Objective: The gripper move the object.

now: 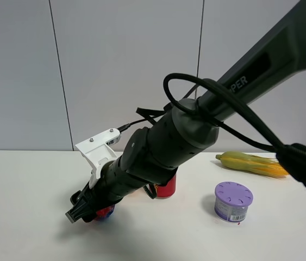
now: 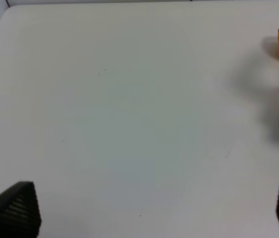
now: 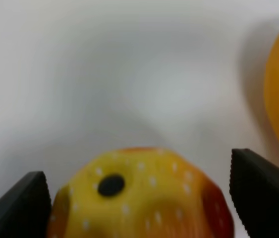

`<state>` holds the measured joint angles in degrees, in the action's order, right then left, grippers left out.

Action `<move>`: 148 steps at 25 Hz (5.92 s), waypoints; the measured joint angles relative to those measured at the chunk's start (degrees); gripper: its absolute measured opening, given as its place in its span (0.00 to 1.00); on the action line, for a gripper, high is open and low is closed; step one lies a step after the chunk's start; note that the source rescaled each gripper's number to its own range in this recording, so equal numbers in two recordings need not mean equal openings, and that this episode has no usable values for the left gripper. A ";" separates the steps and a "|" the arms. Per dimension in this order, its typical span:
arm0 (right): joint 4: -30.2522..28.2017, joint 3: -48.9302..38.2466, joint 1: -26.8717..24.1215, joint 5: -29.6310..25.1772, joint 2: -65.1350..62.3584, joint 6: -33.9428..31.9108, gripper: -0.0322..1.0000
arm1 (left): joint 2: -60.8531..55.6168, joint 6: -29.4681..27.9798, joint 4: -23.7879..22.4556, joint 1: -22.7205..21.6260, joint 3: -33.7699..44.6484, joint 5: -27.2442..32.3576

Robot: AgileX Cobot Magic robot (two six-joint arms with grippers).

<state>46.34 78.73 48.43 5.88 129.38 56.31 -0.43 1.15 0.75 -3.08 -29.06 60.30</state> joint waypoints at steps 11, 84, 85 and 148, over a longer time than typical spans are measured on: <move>-2.70 0.00 0.00 0.18 -13.10 0.00 0.28 | 0.00 0.00 0.00 0.00 0.00 0.00; -97.49 -0.63 -5.84 -75.33 -83.83 -80.45 0.03 | 0.00 0.00 0.00 0.00 0.00 0.00; -97.78 -0.97 -5.84 -75.47 -85.00 -80.36 0.03 | 0.00 0.00 0.00 0.00 0.00 0.00; -45.28 -45.99 -49.37 -69.31 -127.87 -57.98 1.00 | 0.00 0.00 0.00 0.00 0.00 0.00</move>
<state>1.06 32.74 -0.94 -63.44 1.50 -1.67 -0.43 1.15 0.75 -3.08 -29.06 60.30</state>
